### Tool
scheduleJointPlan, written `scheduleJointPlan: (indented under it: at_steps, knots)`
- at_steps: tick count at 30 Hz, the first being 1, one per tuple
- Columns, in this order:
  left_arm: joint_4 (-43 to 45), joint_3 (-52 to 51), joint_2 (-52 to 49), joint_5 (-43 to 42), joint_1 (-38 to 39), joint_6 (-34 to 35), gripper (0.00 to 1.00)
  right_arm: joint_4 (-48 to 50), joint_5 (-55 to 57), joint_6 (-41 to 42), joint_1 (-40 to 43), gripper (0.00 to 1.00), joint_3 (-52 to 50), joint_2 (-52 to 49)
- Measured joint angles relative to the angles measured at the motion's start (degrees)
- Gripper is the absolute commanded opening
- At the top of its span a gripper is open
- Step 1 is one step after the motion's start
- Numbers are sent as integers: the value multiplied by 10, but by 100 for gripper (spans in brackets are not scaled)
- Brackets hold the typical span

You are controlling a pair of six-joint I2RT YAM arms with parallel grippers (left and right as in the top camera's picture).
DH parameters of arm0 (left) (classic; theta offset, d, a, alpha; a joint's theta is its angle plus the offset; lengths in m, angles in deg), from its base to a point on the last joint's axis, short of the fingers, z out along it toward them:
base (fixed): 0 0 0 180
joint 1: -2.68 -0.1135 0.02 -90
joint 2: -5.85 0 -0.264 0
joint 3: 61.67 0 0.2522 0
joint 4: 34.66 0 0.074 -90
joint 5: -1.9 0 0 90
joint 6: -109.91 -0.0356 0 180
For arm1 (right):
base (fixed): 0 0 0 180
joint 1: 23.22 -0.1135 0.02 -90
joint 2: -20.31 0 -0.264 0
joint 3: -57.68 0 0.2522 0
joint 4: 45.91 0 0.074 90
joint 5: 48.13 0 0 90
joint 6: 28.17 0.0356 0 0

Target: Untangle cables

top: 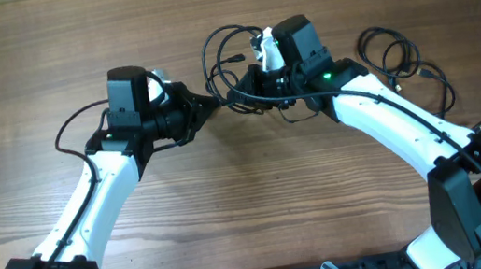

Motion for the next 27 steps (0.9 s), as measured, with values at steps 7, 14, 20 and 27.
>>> scheduleJointPlan:
  at_steps: [7, 14, 20, 27]
  knots:
    - [-1, 0, 13, -37, 0, 0, 5, -2, -2, -11, -2, 4, 0, 0]
    - [-11, 0, 41, 14, 0, -1, 33, -2, -2, -11, -2, 5, 0, 0]
    - [-85, 0, 40, 73, 1, 0, 38, -2, -2, -11, -2, 4, 0, 0]
    - [-52, 0, 38, 111, 1, 0, 36, -4, -2, -11, -2, 4, 0, 0]
